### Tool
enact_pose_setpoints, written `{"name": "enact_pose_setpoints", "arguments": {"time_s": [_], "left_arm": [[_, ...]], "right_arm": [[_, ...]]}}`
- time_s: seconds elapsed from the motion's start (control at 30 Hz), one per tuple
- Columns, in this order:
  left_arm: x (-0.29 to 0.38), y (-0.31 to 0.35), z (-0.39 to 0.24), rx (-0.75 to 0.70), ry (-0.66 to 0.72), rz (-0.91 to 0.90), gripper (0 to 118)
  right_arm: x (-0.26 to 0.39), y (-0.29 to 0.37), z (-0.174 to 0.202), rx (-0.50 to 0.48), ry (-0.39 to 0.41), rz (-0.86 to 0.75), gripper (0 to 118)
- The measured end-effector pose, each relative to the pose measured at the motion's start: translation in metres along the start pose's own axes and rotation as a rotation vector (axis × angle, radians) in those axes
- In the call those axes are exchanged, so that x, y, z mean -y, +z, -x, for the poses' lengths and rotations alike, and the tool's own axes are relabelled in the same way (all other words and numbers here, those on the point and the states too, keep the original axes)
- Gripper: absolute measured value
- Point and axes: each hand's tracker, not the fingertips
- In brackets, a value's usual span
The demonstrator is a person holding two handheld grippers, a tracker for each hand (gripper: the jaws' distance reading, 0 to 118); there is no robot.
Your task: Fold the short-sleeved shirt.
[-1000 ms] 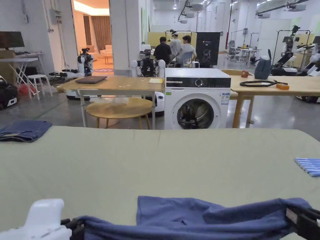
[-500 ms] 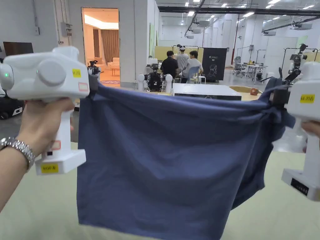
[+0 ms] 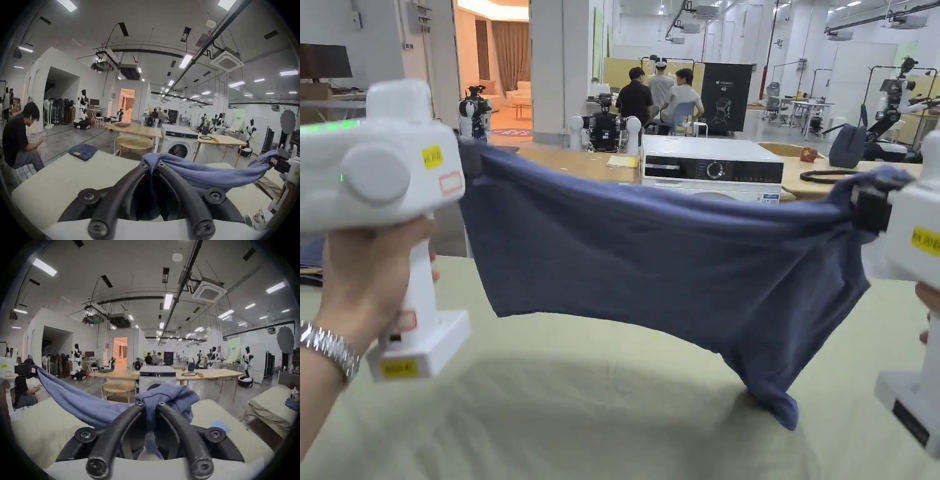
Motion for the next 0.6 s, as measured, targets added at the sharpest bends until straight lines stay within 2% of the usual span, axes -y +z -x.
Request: {"name": "enact_pose_setpoints", "arguments": {"time_s": [0.2,0.4,0.47,0.6], "left_arm": [[0.102,0.078,0.014,-0.011,-0.023,0.215,0],[0.2,0.156,0.027,-0.024,-0.017,0.433,0],[0.229,0.177,0.031,-0.033,-0.052,0.511,0],[0.283,0.205,0.035,-0.06,-0.123,0.714,0]], "right_arm": [[0.091,0.069,-0.003,0.003,-0.067,0.203,5],[0.181,0.145,0.001,-0.051,-0.142,0.441,5],[0.207,0.166,0.0,-0.047,-0.179,0.518,5],[0.251,0.2,-0.002,-0.031,-0.2,0.653,5]]}}
